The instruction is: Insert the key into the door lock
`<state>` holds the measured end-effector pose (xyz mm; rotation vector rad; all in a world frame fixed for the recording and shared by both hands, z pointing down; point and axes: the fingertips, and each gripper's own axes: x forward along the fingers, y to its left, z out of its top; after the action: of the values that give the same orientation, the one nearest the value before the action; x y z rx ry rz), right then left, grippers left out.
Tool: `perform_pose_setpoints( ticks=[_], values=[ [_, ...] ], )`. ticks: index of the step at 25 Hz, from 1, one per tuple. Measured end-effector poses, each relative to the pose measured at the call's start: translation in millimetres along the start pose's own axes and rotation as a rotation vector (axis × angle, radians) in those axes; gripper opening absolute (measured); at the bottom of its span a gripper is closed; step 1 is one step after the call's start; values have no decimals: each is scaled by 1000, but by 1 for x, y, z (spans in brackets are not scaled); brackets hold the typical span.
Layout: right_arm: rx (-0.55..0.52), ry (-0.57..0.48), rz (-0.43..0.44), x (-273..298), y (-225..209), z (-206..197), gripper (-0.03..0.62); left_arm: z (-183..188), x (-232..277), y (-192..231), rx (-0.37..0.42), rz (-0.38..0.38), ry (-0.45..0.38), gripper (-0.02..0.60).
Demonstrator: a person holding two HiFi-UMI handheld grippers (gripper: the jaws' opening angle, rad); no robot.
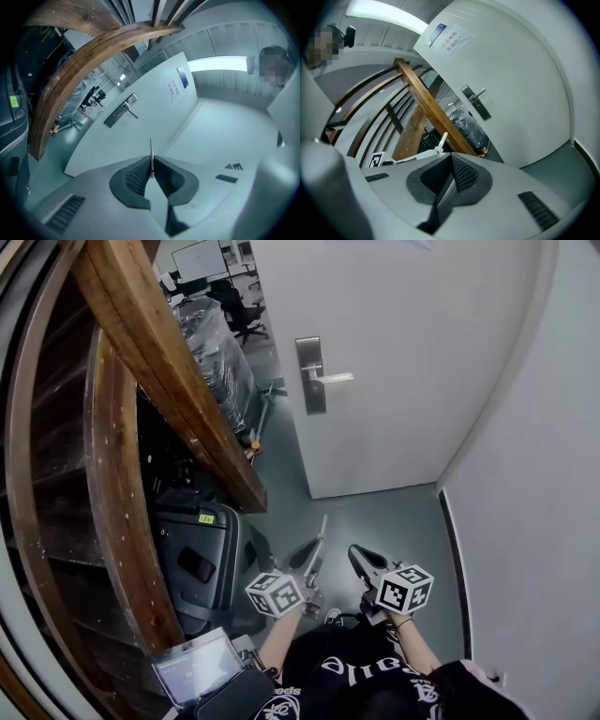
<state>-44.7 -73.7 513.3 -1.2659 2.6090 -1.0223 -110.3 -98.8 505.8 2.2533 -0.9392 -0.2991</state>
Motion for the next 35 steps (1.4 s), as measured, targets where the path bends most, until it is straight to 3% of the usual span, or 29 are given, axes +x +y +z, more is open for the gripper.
perform_pose_setpoints(
  ticks=[11,18,23,29,35],
  values=[
    [13,49,-8,39,-39,21,17,8,42,55,-91,73,26,25],
    [-28,64,45,65,-81,76,17,37,99,73,-119,109,-45,25],
    [-61,82,108,79,-102,110,17,58,145,76,-143,87,-104,25],
    [-67,113,141,86,-133,124,17,64,193,95,-243,67,-135,25],
    [-59,123,149,96,-149,133,17,85,234,115,-248,62,-130,25]
  ],
)
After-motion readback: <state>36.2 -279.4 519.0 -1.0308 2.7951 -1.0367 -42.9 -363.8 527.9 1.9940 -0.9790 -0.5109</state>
